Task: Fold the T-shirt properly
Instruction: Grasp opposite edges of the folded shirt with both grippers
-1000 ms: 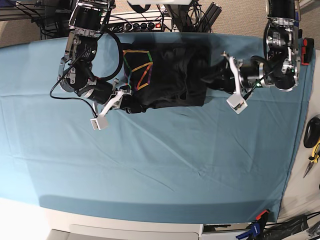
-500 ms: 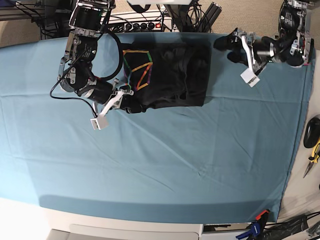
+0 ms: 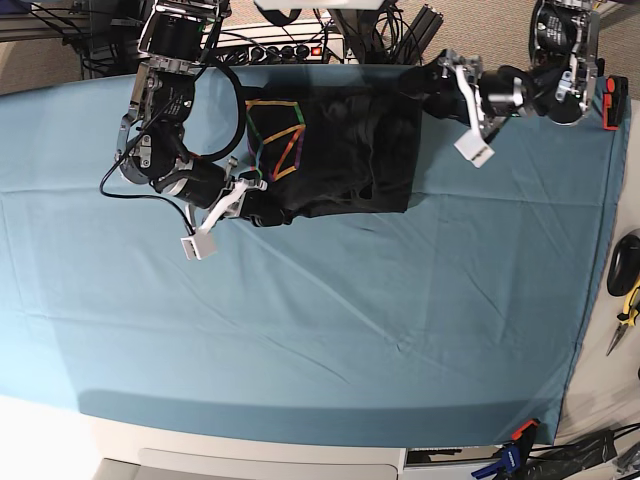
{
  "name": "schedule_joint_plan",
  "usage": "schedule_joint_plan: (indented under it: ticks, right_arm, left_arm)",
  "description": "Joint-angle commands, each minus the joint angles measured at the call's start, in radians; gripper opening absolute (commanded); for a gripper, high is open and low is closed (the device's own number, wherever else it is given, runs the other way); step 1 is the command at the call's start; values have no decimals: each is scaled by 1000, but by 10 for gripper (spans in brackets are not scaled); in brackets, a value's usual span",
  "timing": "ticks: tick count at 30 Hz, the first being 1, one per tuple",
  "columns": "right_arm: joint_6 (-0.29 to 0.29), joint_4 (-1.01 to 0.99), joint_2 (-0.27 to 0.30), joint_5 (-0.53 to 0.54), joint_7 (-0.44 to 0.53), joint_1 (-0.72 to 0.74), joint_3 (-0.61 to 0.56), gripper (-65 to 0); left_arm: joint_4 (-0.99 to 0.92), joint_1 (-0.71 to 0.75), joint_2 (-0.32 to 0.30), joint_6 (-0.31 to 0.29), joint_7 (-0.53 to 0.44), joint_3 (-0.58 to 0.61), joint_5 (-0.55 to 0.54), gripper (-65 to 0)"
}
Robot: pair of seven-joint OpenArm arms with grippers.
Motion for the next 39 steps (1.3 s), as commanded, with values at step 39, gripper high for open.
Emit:
schedule_joint_plan:
  ticks: [39]
  right_arm:
    - [13, 14, 3, 16, 19, 13, 0, -601]
  left_arm:
    - [14, -66, 23, 114, -43, 41, 228, -202]
